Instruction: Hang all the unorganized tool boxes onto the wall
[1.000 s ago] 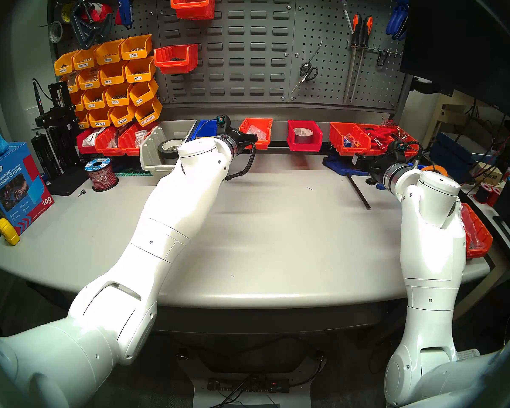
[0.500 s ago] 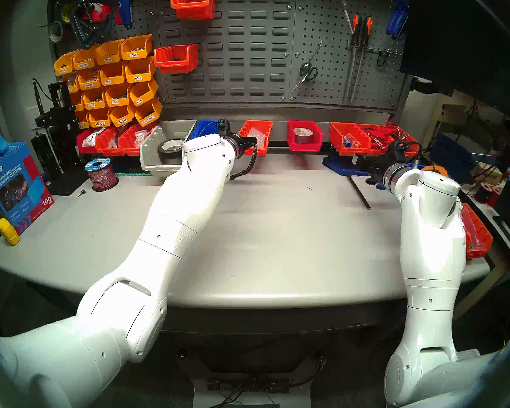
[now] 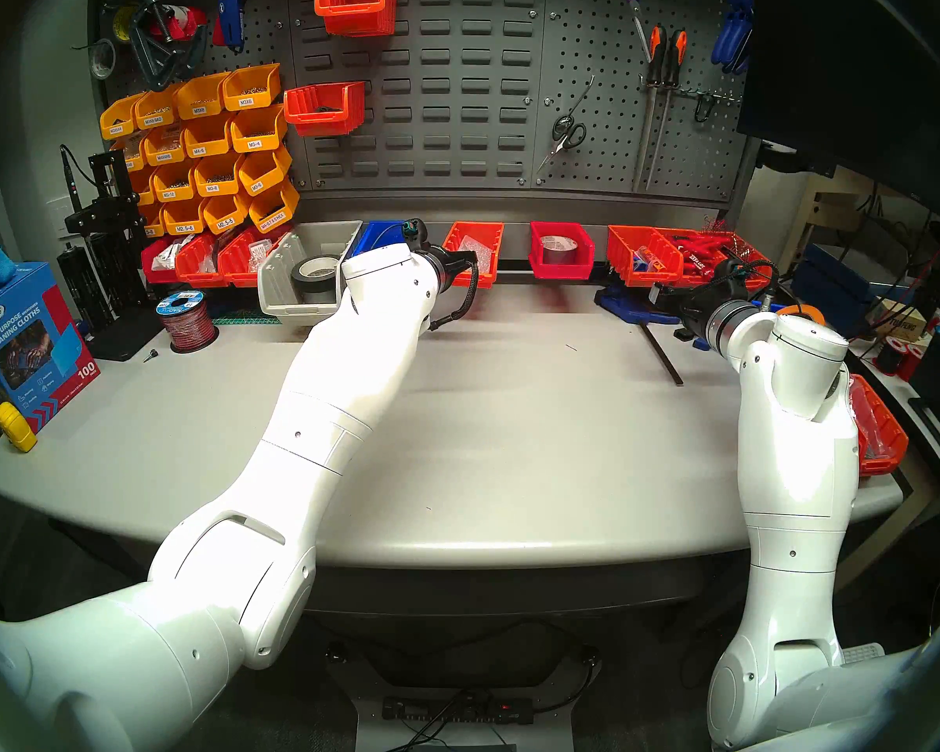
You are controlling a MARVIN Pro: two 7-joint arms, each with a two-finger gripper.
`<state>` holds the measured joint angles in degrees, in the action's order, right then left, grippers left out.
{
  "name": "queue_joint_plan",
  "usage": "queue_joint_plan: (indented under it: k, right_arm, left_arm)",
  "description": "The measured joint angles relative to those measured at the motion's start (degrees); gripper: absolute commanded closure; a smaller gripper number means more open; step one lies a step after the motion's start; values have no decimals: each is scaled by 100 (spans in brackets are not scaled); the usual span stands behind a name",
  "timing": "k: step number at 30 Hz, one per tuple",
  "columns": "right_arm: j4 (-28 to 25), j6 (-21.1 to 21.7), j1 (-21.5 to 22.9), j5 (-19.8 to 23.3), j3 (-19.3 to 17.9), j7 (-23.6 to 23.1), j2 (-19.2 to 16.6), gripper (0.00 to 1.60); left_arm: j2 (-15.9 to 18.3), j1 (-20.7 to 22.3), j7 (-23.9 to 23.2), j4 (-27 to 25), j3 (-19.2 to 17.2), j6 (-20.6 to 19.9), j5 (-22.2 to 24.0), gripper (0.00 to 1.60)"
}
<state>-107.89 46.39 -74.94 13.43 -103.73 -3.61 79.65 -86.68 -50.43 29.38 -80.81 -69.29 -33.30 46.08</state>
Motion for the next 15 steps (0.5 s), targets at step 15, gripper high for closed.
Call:
queue_joint_plan:
  k: [15]
  right_arm:
    - [0, 0, 1, -14, -5, -13, 7, 0]
  left_arm:
    - [-130, 19, 197, -271, -153, -13, 202, 160]
